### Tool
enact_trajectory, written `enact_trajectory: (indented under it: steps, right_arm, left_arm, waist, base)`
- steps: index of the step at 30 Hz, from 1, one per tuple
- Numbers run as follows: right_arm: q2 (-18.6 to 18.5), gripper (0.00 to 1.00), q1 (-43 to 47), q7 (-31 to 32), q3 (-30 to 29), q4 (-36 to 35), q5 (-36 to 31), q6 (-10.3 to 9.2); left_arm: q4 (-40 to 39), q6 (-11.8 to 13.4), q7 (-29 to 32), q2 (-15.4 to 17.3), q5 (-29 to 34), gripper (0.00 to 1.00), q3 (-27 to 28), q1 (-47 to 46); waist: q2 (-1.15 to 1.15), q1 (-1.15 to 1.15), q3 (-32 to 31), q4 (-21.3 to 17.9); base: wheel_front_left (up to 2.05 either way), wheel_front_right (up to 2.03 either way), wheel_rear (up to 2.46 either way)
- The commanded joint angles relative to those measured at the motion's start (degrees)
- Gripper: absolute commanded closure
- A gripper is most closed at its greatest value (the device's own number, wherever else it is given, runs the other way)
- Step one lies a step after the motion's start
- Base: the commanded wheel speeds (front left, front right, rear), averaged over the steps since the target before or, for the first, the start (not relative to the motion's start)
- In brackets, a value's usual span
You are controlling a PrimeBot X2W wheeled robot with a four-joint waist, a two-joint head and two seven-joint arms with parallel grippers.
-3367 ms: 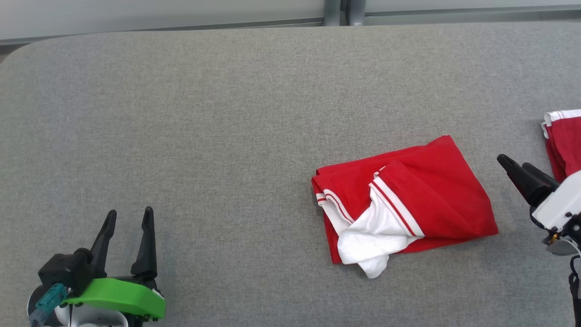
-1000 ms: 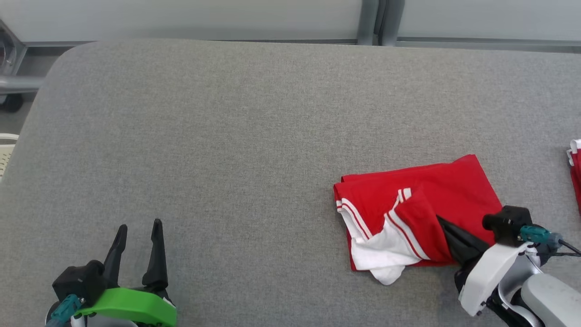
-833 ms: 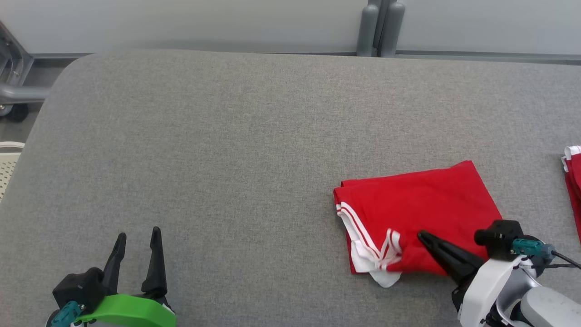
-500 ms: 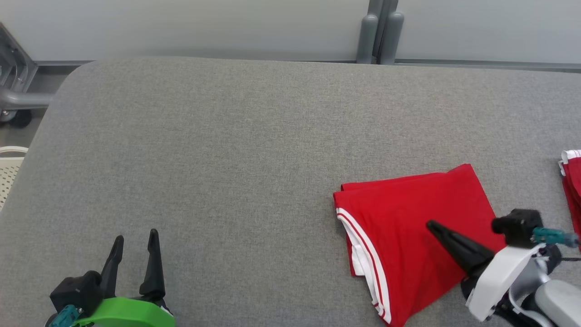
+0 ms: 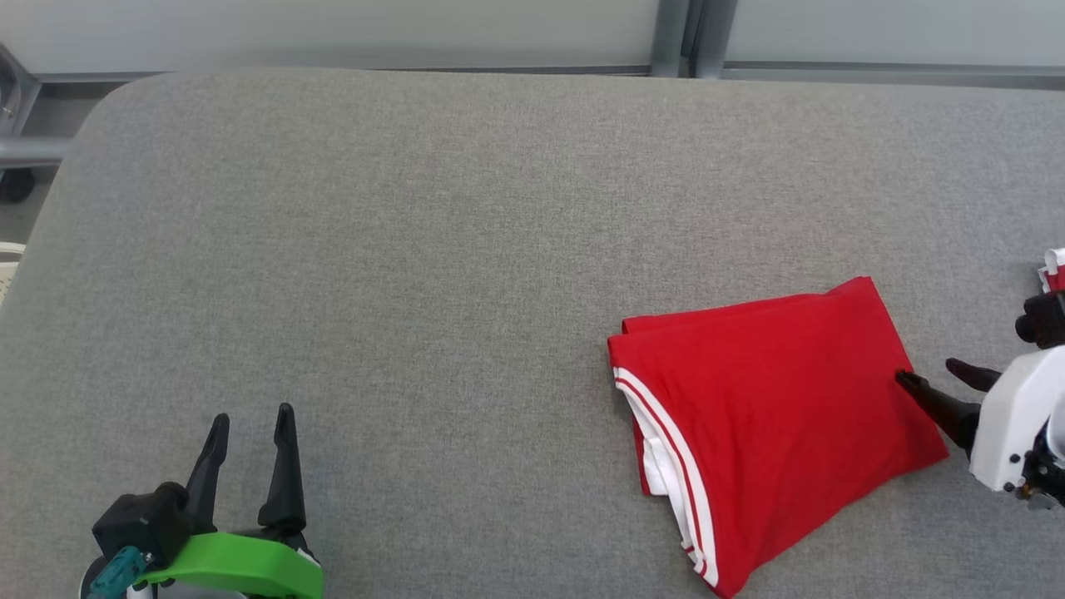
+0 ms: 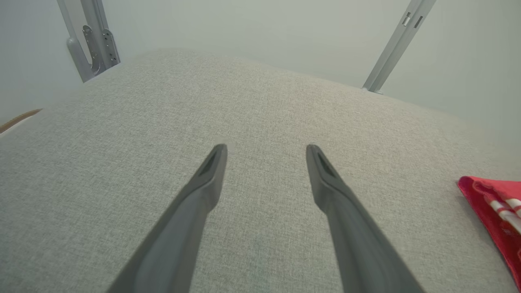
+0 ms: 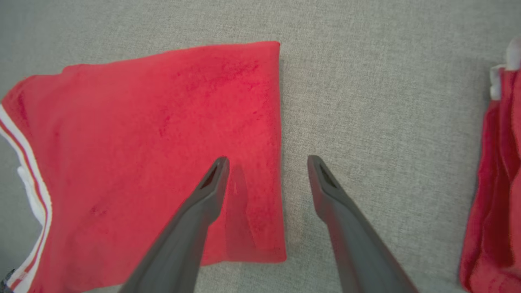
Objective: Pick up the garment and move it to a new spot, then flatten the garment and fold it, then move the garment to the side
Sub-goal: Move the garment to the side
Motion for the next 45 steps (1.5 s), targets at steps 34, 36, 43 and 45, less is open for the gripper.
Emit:
enact_trajectory:
  steps: [34, 36, 43, 45]
  right_arm:
    - [6.9, 1.0, -14.0, 8.6, -9.6, -0.2, 0.8, 0.03]
    - [6.6, 1.0, -14.9, 7.9, -10.5, -0.3, 0.0, 0.03]
    - [5.7, 1.0, -18.5, 5.6, -13.4, 0.4, -2.6, 0.03]
    - [5.7, 1.0, -19.9, 5.0, -13.9, 1.4, -3.5, 0.03]
  left_arm:
    - [-2.9, -0.3, 2.9, 1.4, 1.8, 0.0, -0.5, -5.5]
    - [-3.2, -0.4, 3.6, 1.9, 2.2, 0.0, -0.8, -6.3]
    - [-3.7, 0.0, 4.4, 2.6, 2.8, 0.0, -1.0, -7.9]
    - [-3.8, -0.1, 4.7, 2.6, 3.0, 0.0, -1.4, -8.3]
  waist:
    - [0.47, 0.0, 4.2, -19.4]
    - [0.47, 0.0, 5.0, -20.2]
    - [0.47, 0.0, 7.3, -20.6]
    - [0.47, 0.0, 8.1, -20.3]
  base:
    - [0.0, 0.0, 0.0]
    - [0.0, 0.0, 0.0]
    - [0.0, 0.0, 0.0]
    - [0.0, 0.0, 0.0]
